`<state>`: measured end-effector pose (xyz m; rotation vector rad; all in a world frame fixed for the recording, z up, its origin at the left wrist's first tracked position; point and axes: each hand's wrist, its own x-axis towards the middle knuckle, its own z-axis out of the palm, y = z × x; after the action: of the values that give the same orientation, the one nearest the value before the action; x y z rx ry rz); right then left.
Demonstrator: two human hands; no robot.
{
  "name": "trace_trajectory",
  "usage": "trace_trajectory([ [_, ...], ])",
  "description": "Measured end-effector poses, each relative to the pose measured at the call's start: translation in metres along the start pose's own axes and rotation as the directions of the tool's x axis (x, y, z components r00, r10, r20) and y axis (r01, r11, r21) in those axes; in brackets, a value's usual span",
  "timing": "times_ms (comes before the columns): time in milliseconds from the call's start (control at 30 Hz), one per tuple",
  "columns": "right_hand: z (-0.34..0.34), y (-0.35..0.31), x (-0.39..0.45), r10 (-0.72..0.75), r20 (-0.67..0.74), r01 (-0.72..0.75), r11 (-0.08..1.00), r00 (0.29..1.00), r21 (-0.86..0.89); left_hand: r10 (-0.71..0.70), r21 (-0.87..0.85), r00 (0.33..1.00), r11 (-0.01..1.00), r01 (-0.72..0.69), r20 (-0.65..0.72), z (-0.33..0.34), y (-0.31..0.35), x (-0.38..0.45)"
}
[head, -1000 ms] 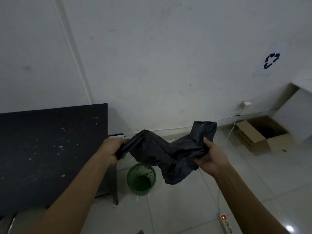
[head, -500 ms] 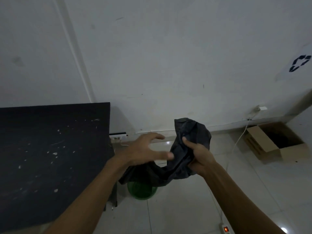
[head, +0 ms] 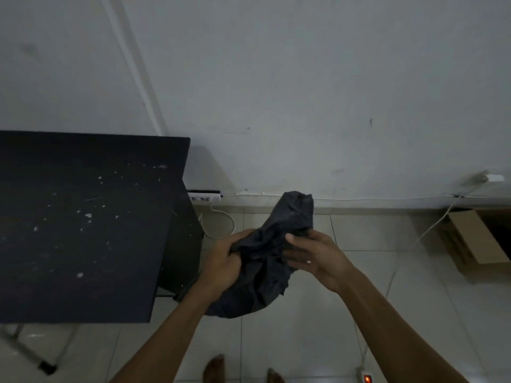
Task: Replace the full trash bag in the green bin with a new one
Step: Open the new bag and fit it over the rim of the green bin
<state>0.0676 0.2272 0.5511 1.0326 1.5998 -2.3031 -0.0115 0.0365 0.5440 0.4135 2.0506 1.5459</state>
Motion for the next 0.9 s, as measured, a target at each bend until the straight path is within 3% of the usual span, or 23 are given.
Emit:
trace_trajectory([
  [100,-0.034,0.013,0.018,0.014,-0.239,-0.022,0.999,0.971,-0.029,-0.217,-0.363,0.958,0.922,0.139,-0.185,0.006,-0.006,0.0],
  [167,-0.054,0.032,0.032,0.144,-0.414,-0.139,0.989,0.899,0.043,-0.392,-0.558,0.879,0.808,0.187,-0.273,0.006,-0.01,0.003],
  [200,-0.06,0.045,0.036,0.238,-0.435,-0.227,0.971,0.869,0.078,-0.458,-0.63,0.843,0.751,0.197,-0.282,0.005,-0.015,0.005],
  [333,-0.059,0.096,0.043,0.632,-0.173,-0.602,0.774,0.756,0.197,-0.591,-0.771,0.781,0.587,0.246,-0.201,-0.001,-0.056,0.01],
  [433,-0.046,0.13,0.066,0.663,0.074,-0.634,0.669,0.745,0.388,-0.638,-0.776,0.742,0.568,0.273,-0.206,0.004,-0.087,0.013],
  [467,-0.04,0.137,0.075,0.624,0.15,-0.611,0.639,0.767,0.467,-0.634,-0.74,0.737,0.609,0.287,-0.236,0.006,-0.097,0.012],
  [533,-0.032,0.144,0.094,0.537,0.207,-0.543,0.6,0.818,0.588,-0.52,-0.529,0.778,0.797,0.292,-0.353,0.012,-0.124,0.008],
  [600,-0.028,0.141,0.113,0.478,0.134,-0.467,0.696,0.868,0.545,-0.377,-0.245,0.852,0.921,0.303,-0.363,0.018,-0.148,0.006],
  [667,-0.023,0.139,0.128,0.424,0.071,-0.419,0.834,0.903,0.358,-0.293,-0.014,0.925,0.954,0.299,-0.24,0.024,-0.179,0.003],
  [733,-0.014,0.147,0.144,0.392,0.056,-0.396,0.909,0.918,0.131,-0.177,0.399,0.983,0.898,0.185,-0.057,0.03,-0.211,-0.003],
  [800,-0.003,0.171,0.159,0.331,0.078,-0.329,0.943,0.94,-0.045,-0.203,0.421,0.971,0.897,0.133,0.125,0.046,-0.233,-0.004],
  [900,-0.001,0.227,0.191,0.314,0.073,-0.285,0.922,0.947,-0.263,-0.281,0.431,0.924,0.89,0.149,0.26,0.059,-0.264,-0.009],
])
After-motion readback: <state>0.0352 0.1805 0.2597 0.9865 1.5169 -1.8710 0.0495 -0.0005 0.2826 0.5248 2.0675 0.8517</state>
